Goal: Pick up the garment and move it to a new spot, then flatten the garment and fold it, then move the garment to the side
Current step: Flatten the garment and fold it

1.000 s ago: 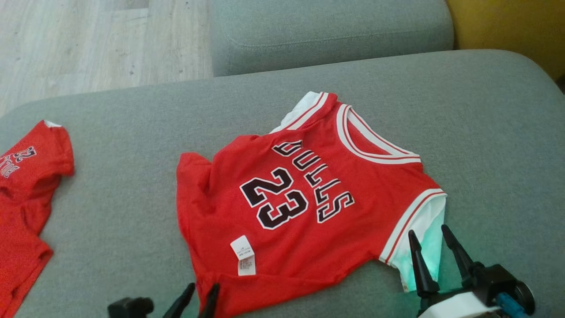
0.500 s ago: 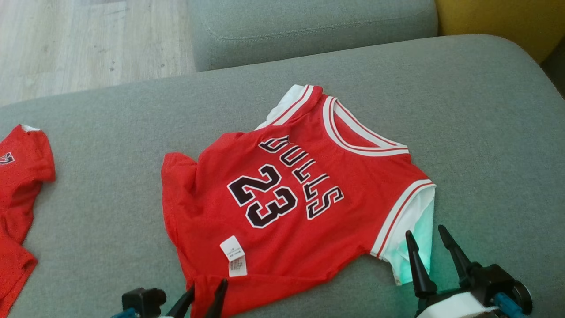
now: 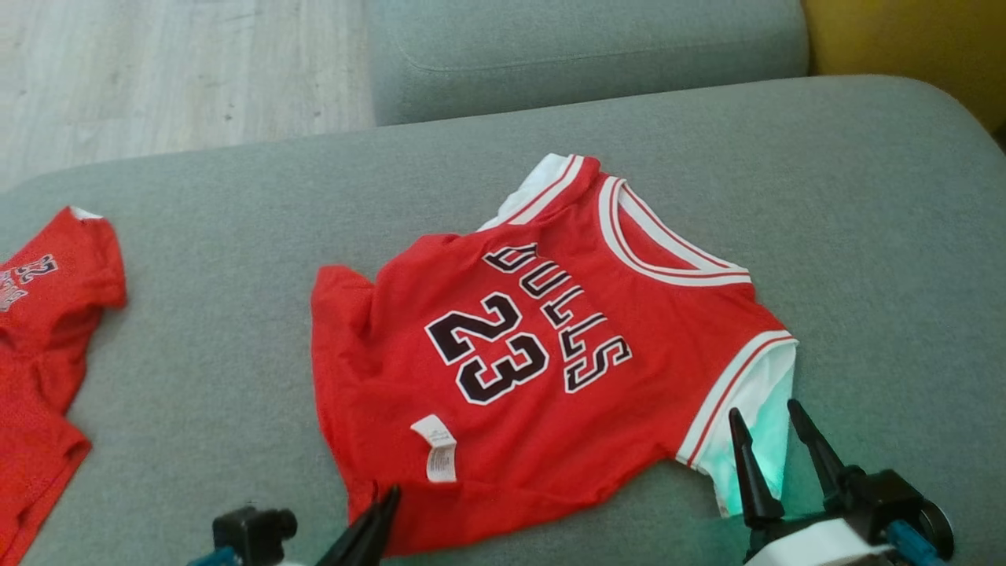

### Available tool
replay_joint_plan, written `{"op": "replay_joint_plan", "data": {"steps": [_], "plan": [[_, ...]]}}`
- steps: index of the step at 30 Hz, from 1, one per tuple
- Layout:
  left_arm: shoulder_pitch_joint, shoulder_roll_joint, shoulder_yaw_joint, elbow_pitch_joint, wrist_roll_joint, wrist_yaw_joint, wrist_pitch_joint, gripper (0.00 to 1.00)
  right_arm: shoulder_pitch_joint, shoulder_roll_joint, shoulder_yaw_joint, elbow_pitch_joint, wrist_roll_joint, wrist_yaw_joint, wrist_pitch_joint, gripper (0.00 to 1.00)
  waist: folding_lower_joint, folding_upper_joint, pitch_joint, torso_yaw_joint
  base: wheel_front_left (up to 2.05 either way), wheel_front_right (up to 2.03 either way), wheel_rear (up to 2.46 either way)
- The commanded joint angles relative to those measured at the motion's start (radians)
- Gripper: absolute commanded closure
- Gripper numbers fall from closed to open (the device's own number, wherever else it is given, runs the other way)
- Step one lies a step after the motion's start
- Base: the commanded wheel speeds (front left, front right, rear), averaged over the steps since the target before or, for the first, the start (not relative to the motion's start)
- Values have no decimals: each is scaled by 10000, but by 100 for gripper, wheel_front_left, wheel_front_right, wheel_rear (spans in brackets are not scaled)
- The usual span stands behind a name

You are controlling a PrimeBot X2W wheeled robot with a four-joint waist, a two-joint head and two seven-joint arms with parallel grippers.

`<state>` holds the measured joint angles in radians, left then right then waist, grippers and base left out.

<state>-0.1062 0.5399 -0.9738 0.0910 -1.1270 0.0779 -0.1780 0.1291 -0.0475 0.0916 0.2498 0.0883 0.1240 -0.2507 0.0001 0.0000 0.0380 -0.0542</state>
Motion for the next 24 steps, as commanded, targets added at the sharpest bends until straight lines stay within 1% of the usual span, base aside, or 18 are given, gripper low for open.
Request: {"op": "replay_joint_plan", "data": {"steps": [1,4,7,9,13,14,15,16,17,20,22,24], "plan": [[-12,468,246,-552,-60,-106,-59,100,-203,-29,195,-320,79,67,-111,0,-1,0,-50,105,0,0,0],[458,910,97,-1066,-288,-237,167,100,-167,-29,156,-352,93,67,-111,0,-1,0,-49,259,0,0,0],[816,1276,-111,-1266,-359,-324,380,100,-146,-29,138,-359,105,67,-111,0,-1,0,-51,384,0,0,0],[976,1357,-203,-1287,-385,-377,407,100,-136,-28,138,-349,98,67,-111,0,-1,0,-62,441,0,0,0],[1232,1324,-322,-1158,-545,-544,400,99,-113,-28,136,-331,87,67,-111,0,-1,0,-97,497,0,0,0],[1269,1310,-347,-1097,-562,-588,390,78,-110,-28,140,-325,78,67,-111,0,-1,0,-104,500,0,0,0],[1308,1291,-364,-1012,-589,-610,385,47,-111,-28,145,-317,64,67,-111,0,-1,0,-111,497,0,0,0],[1339,1283,-437,-922,-601,-652,459,9,-114,-28,153,-305,51,67,-111,0,-1,0,-120,482,0,0,0],[1386,1277,-520,-840,-651,-700,573,0,-120,-28,162,-288,39,67,-111,0,-1,0,-134,457,0,0,0],[1532,1308,-727,-684,-1013,-843,1087,0,-131,-28,149,-240,-1,67,-111,0,-1,0,-179,343,0,0,0],[1687,1517,-782,-723,-1319,-930,1393,0,-110,-28,135,-231,-28,67,-111,0,-1,0,-213,196,0,0,0],[1642,1713,-530,-844,-1277,-869,1096,0,-100,-28,97,-254,-41,67,-111,0,-1,0,-207,129,0,0,0]]}}
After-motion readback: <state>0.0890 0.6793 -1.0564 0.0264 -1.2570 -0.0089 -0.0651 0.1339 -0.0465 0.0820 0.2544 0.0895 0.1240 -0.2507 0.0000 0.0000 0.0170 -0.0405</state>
